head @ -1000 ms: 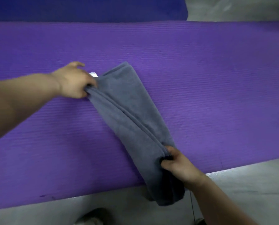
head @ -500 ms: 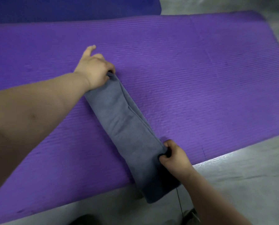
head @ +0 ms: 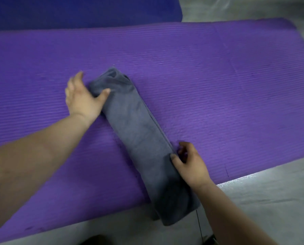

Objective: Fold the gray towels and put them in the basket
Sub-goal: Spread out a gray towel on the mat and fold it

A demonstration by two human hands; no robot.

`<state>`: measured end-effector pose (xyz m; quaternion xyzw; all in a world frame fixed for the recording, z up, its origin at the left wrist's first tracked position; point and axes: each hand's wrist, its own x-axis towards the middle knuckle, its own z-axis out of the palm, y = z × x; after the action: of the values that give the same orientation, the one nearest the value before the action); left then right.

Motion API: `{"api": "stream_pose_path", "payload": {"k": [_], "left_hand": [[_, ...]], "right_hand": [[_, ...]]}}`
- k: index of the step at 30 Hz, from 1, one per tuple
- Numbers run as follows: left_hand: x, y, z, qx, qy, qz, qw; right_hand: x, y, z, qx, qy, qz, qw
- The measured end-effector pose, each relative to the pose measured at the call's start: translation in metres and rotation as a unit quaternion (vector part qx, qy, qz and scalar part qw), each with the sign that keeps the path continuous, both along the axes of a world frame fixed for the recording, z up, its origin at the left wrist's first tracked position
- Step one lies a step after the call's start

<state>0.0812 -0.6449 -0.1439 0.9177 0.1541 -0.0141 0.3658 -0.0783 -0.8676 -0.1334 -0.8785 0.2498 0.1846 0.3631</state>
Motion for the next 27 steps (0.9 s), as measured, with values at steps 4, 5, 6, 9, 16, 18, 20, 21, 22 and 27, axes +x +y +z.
{"api": "stream_pose_path", "payload": {"k": [4, 5, 6, 9, 16, 18, 20, 21, 22, 27], "left_hand": [[0.003, 0.008, -0.016, -0.199, 0.138, 0.146, 0.959], [0.008, 0.006, -0.018, -0.192, 0.152, 0.141, 0.959], [0.013, 0.003, -0.017, -0.194, 0.154, 0.124, 0.961], [0.031, -0.008, -0.01, -0.158, 0.107, 0.089, 0.978], [0.073, -0.001, 0.008, 0.137, 0.044, -0.083, 0.986], [0.065, -0.014, 0.004, 0.214, 0.023, -0.184, 0.959], [0.05, -0.034, -0.007, 0.249, 0.06, -0.303, 0.918], [0.044, -0.041, -0.013, 0.26, 0.097, -0.341, 0.898], [0.042, -0.046, -0.019, 0.269, 0.13, -0.362, 0.883], [0.046, -0.043, -0.012, 0.299, 0.163, -0.4, 0.851]], "right_hand": [[0.016, 0.02, -0.007, -0.037, 0.04, 0.052, 0.997], [0.017, 0.022, -0.008, -0.039, 0.046, 0.049, 0.997], [0.017, 0.025, -0.009, -0.039, 0.052, 0.043, 0.997], [0.019, 0.031, -0.01, -0.033, 0.038, 0.039, 0.998], [0.053, 0.074, -0.015, 0.058, -0.026, -0.004, 0.998], [0.054, 0.079, -0.019, 0.059, -0.025, -0.012, 0.998], [0.051, 0.076, -0.02, 0.067, -0.022, -0.03, 0.997], [0.048, 0.074, -0.019, 0.067, -0.017, -0.031, 0.997], [0.045, 0.071, -0.018, 0.064, -0.011, -0.024, 0.998], [0.026, 0.051, -0.014, 0.069, 0.021, 0.044, 0.996]]}}
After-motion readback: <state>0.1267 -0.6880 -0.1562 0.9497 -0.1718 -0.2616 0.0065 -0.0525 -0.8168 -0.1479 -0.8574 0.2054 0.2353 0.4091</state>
